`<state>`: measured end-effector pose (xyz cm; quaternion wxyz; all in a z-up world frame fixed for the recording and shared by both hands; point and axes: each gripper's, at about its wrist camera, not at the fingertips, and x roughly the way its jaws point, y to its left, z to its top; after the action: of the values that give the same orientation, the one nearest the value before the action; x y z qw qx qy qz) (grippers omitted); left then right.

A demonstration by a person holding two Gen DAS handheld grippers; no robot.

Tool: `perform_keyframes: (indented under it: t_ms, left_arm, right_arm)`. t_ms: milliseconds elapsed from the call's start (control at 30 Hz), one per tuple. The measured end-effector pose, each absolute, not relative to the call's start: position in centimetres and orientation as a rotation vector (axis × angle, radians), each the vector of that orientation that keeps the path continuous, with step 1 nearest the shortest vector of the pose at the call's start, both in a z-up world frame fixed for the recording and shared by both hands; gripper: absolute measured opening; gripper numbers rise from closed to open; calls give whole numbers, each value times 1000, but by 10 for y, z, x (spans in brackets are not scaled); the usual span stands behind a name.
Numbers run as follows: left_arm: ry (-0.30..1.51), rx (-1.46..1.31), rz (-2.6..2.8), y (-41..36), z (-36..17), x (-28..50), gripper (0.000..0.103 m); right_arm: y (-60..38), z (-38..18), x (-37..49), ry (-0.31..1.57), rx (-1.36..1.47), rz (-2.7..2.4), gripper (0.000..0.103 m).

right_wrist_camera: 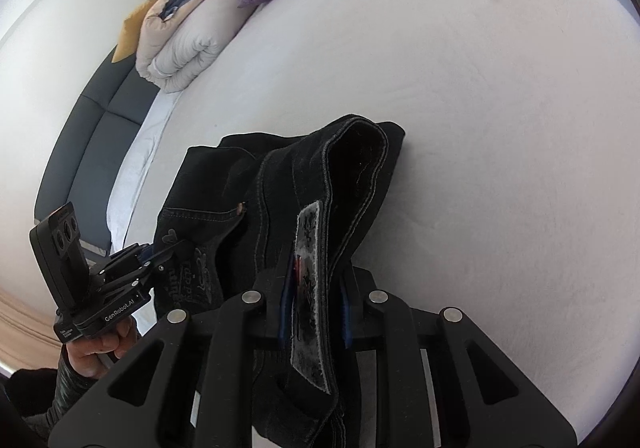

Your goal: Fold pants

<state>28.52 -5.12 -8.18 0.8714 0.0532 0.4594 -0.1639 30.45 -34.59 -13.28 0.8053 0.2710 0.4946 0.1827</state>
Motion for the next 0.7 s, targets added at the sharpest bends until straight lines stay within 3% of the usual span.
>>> perform_keyframes:
  t_ms: [200,300,400,567,633,700]
  left_arm:
    - [927,124,-287,-50,-90,276,48]
    - [894,129,-250,-44,-85,268,48]
    - [852,142,-227,-43,-76,251,50]
    - [731,122,-185,-35,-54,212,79]
    - [665,121,-164,-34,-43,187,97]
    - [593,124,-143,-32,-34,162,103]
  right_arm:
    - [-368,-145,284,1022,648,385,30]
    - [-370,-135,275,1002,632,355,43]
    - [-362,-117,256,960,592,333,45]
    - [-361,-92,204,895,517,283,45]
    - [-352,-80,184,862,475,251,45]
    - [-345,-69,160,825,430,226,45]
